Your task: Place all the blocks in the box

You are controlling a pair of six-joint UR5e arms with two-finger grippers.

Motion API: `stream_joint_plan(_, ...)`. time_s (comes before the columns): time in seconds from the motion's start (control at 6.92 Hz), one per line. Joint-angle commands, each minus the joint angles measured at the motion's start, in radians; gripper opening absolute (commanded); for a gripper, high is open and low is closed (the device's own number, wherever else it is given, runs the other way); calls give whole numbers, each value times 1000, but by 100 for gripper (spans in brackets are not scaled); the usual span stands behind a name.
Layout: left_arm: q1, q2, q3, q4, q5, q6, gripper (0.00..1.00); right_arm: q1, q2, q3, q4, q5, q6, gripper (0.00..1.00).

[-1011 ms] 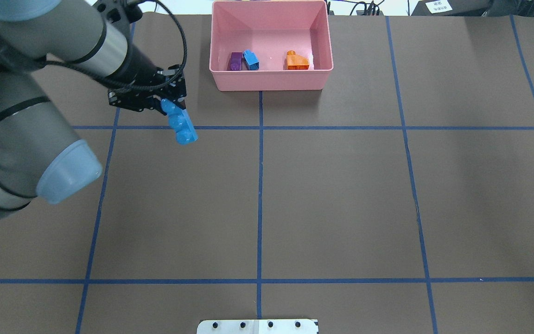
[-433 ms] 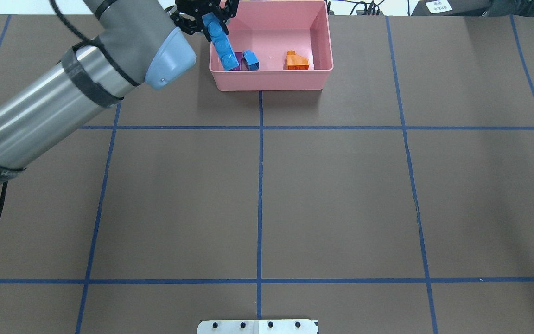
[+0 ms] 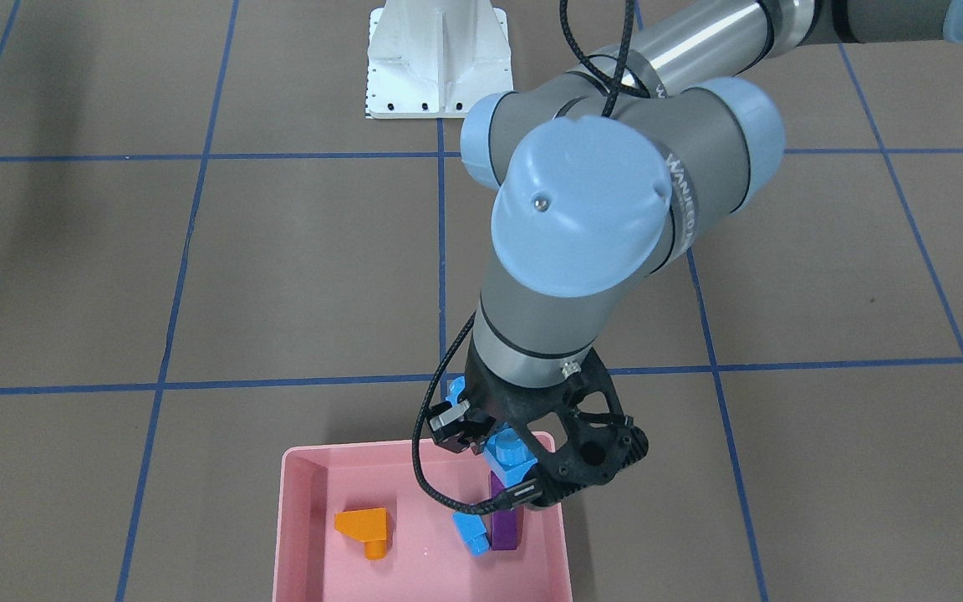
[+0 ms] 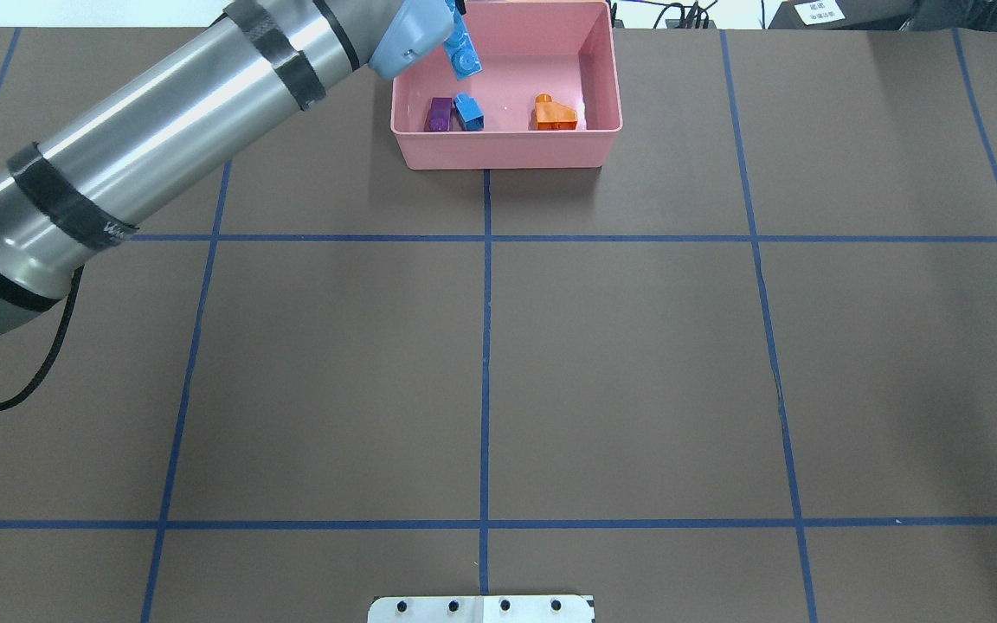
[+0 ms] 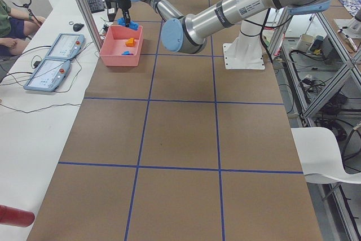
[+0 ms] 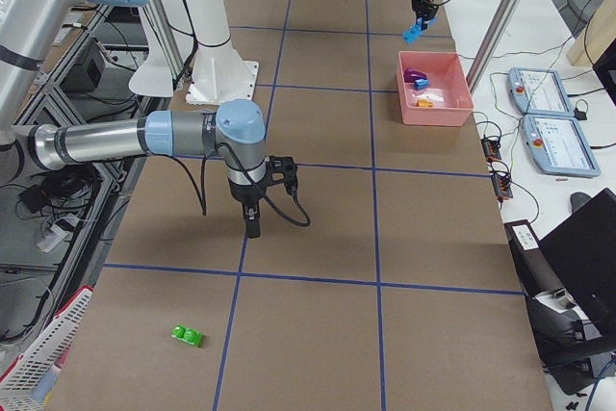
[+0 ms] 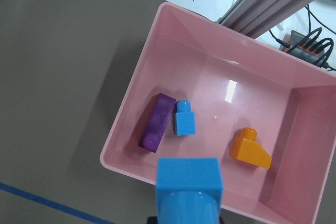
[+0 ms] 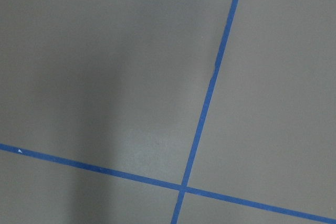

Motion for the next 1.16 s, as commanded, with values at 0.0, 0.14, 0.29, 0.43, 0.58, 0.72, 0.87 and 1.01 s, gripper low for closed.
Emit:
stream_joint_plan(0.0, 26, -111, 264, -171, 99, -52, 0, 45, -43, -33, 0, -2, -70, 99)
stream_joint_plan(0.14, 48, -113, 292, -234, 124, -106, 0, 48, -69, -35, 26, -3, -73, 99)
stream_joint_plan(0.29, 69, -119, 294, -239, 156, -131, 14, 50, -94, -57, 77, -2, -77, 99)
stream_joint_plan(0.43, 85, -121, 294, -259, 156, -131, 55, 50, -111, -89, 130, 0, -76, 99)
stream_joint_plan(0.58, 91, -122, 294, -264, 156, -123, 86, 50, -122, -125, 184, 0, -73, 99)
stream_joint_plan(0.72, 91, -122, 291, -262, 150, -113, 100, 51, -126, -148, 218, 0, -64, 99)
stream_joint_plan(0.87, 86, -121, 280, -259, 146, -78, 100, 50, -134, -147, 218, 1, -59, 99)
stream_joint_plan(1.01, 73, -107, 224, -235, 82, -42, 100, 51, -151, -148, 220, 1, -53, 100)
